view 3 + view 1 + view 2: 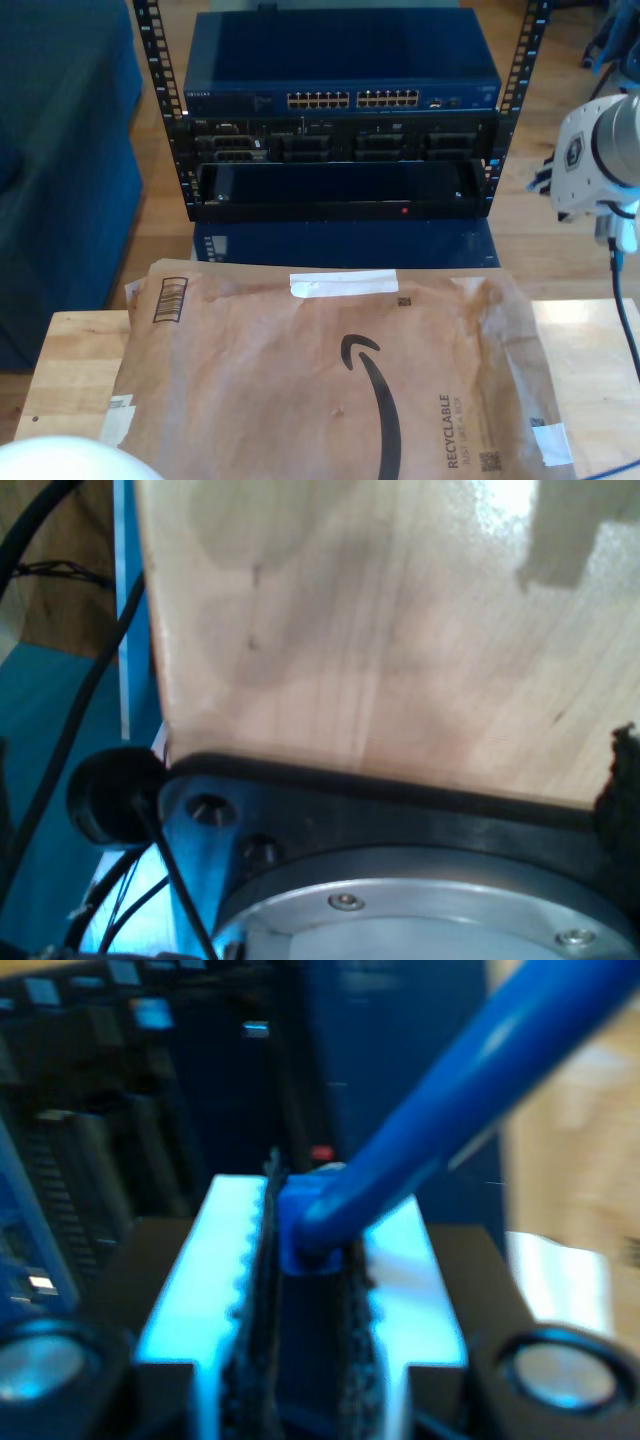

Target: Grab the cable and plug it in

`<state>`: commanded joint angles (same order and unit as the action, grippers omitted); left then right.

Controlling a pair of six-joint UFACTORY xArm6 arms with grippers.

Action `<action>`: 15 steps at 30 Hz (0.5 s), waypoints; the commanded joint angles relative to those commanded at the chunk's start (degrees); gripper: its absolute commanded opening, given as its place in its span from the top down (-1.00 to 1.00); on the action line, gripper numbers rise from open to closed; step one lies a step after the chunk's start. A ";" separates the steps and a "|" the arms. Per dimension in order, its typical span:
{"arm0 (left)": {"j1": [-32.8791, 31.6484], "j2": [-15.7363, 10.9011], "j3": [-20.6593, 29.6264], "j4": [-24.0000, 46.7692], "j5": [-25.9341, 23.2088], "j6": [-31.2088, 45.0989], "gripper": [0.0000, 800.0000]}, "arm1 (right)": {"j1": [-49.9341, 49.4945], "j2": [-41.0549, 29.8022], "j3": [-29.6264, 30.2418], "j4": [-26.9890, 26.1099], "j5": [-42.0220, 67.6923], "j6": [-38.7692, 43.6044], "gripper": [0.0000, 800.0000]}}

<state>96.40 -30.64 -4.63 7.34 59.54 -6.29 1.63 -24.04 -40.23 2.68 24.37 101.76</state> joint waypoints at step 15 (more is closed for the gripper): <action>0.00 0.09 -0.09 0.00 0.00 0.00 -1.00 | 4.04 1.58 0.79 -3.78 -11.34 -0.88 1.00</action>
<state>96.40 -30.55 -4.71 7.34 59.54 -6.29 5.67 -22.46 -39.44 -1.10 13.03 100.88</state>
